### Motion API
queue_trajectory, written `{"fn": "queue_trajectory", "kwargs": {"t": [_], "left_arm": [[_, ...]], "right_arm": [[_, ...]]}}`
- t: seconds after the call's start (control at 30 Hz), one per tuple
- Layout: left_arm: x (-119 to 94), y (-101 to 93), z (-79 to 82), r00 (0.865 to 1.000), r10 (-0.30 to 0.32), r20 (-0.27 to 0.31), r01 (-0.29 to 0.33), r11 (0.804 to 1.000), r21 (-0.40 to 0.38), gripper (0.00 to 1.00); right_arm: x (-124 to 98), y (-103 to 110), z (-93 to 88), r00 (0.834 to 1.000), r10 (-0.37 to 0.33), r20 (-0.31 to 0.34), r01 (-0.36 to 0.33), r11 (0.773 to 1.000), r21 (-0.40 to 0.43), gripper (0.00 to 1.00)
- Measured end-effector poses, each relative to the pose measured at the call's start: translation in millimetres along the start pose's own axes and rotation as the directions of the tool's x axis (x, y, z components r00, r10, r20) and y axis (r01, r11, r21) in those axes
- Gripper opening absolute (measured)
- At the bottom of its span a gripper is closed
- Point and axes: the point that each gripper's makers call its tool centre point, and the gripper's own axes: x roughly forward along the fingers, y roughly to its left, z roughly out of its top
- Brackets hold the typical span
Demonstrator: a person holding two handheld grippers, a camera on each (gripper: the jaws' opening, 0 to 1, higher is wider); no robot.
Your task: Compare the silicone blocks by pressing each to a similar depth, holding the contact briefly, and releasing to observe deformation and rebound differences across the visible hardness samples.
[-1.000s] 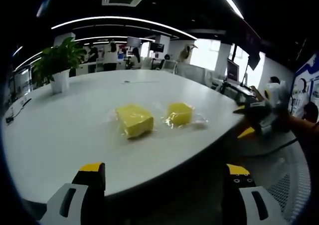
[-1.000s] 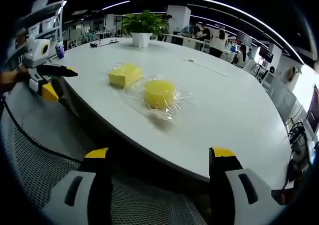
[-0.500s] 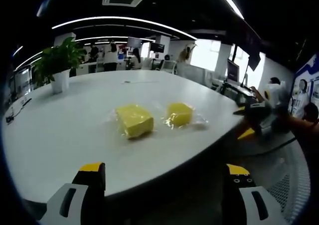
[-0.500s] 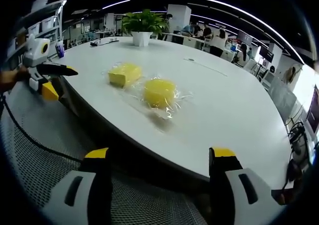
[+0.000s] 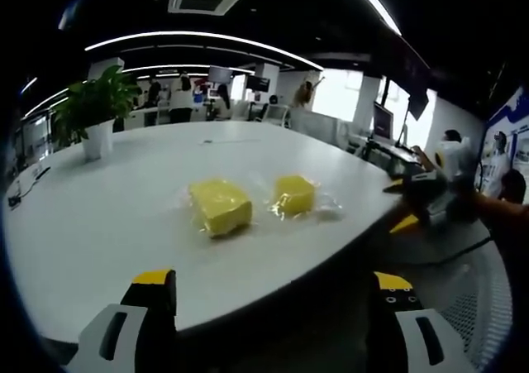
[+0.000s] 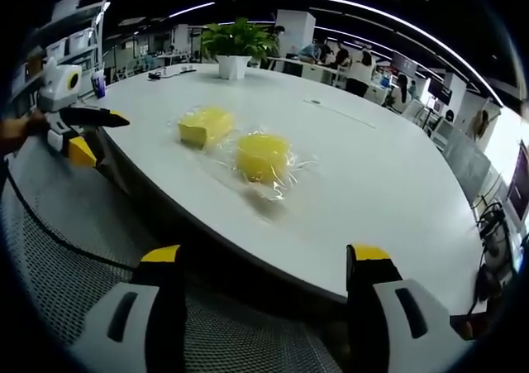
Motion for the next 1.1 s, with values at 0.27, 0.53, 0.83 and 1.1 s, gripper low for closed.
{"fn": "queue_trajectory", "kwargs": {"t": [0.27, 0.53, 0.83, 1.1], "left_arm": [[-0.7, -0.1, -2.0, 1.0, -0.006, -0.002, 0.006, 1.0, -0.01, 0.98], [0.2, -0.5, -3.9, 1.0, -0.012, -0.009, 0.012, 1.0, -0.018, 0.98], [2.9, -1.6, 1.1, 0.998, -0.062, -0.012, 0.062, 0.998, -0.017, 1.0], [16.6, 27.3, 20.4, 0.997, -0.061, 0.045, 0.065, 0.995, -0.081, 0.94]], "right_arm": [[-0.1, 0.3, -0.9, 1.0, -0.001, -0.002, 0.001, 1.0, 0.001, 0.74], [-0.5, -1.8, 1.5, 1.0, -0.011, 0.015, 0.011, 1.0, 0.004, 0.74], [-0.7, -2.2, 3.7, 1.0, -0.012, 0.024, 0.012, 1.0, 0.004, 0.74], [-0.4, -0.9, 1.4, 1.0, -0.003, 0.011, 0.003, 1.0, 0.002, 0.74]]}}
